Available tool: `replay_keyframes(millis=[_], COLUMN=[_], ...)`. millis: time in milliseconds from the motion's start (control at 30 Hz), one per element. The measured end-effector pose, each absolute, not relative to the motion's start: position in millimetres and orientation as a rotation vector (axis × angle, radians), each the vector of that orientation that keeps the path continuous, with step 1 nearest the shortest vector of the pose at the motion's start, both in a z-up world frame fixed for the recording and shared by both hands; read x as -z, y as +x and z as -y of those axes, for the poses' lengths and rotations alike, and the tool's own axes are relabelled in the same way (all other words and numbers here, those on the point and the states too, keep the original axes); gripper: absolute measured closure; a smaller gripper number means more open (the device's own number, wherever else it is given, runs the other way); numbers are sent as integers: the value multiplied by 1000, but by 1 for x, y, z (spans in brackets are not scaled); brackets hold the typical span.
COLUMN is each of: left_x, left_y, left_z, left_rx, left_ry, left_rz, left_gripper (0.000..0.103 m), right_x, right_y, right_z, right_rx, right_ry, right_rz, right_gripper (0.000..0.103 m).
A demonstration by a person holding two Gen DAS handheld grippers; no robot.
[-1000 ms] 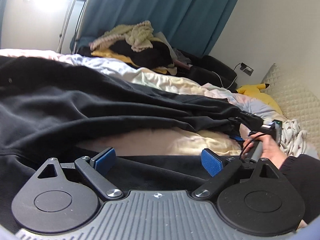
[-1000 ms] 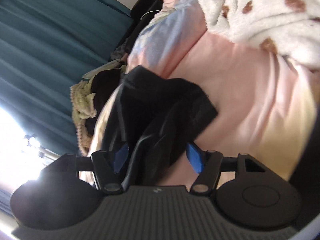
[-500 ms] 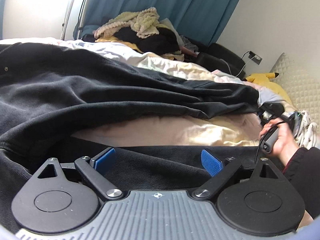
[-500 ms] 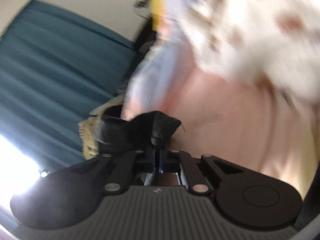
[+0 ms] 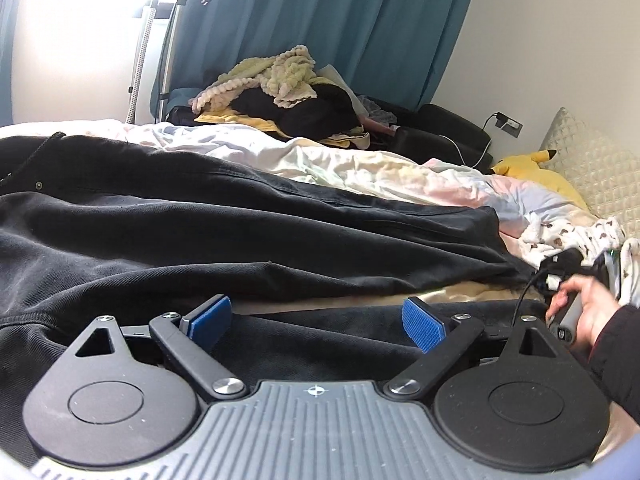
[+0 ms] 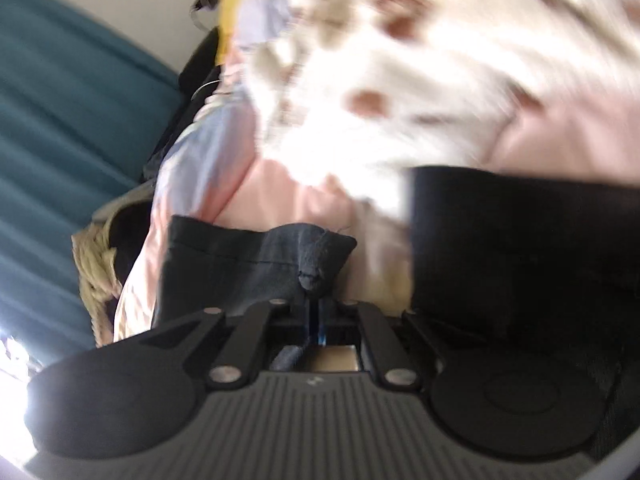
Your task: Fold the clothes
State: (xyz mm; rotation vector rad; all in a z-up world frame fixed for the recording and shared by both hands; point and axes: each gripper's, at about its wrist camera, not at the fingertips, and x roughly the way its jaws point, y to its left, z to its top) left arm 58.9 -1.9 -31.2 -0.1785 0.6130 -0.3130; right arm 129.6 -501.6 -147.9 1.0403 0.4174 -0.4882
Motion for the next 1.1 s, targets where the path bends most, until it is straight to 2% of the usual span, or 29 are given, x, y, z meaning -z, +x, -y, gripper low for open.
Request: replay_keyframes(millis=[133,233,300,467,533,700,800,1100], left_x=[30,30,29,28,28,27,27,25], left_y=[59,58,58,59,60,59,59,54], left_z=[2,1,2,-2,-3,-2,0,3], left_rx=[314,309,304,263,260,249,246,181], left_ry=[-176,-182,-183,-200,-207,-191,-171,-100], left_rz=[-611,-612,-608,-600,-602,-591,-587,-528], left_gripper=[9,9,9,9,9,9,9,9], right_x=[93,72,89,170,186,163,152,96], right_y=[120,109,105,89,83,88,88,75], right_z=[485,477,483,517,519,491,488,523], right_rx=[243,210,299,583,563,572,579,531], right_ry=[921,867,899,1033,1065,828,764,594], right_rz=[-147,-44,-100,-406,-413,-438,-431,-408], right_gripper=[98,98,98,98,99,93,79,76])
